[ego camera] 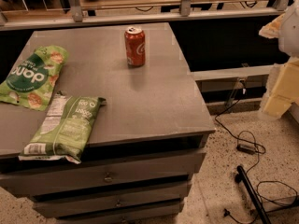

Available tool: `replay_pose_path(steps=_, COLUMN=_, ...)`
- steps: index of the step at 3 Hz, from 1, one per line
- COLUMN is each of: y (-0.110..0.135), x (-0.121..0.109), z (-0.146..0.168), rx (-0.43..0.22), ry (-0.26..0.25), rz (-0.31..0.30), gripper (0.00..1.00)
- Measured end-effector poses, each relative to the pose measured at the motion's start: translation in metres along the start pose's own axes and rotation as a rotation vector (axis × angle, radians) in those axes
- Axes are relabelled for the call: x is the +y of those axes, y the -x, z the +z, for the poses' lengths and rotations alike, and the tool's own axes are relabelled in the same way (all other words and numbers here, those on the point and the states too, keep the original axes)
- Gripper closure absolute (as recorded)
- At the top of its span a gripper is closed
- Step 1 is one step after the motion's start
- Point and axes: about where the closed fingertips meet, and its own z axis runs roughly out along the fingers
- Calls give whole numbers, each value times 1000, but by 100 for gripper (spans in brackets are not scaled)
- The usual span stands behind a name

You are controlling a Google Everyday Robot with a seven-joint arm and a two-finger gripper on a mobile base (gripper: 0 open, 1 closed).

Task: Move coke can near green jalapeno chip bag

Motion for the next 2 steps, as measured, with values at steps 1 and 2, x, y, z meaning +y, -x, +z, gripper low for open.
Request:
replay_pose_path(steps=1, y=0, x=0, z=0, rx=0, ry=0, rz=0, gripper=0)
replay_pose_path(steps=2, y=13, x=-19, z=9, rx=-63, ry=1, rz=-11, gripper=0)
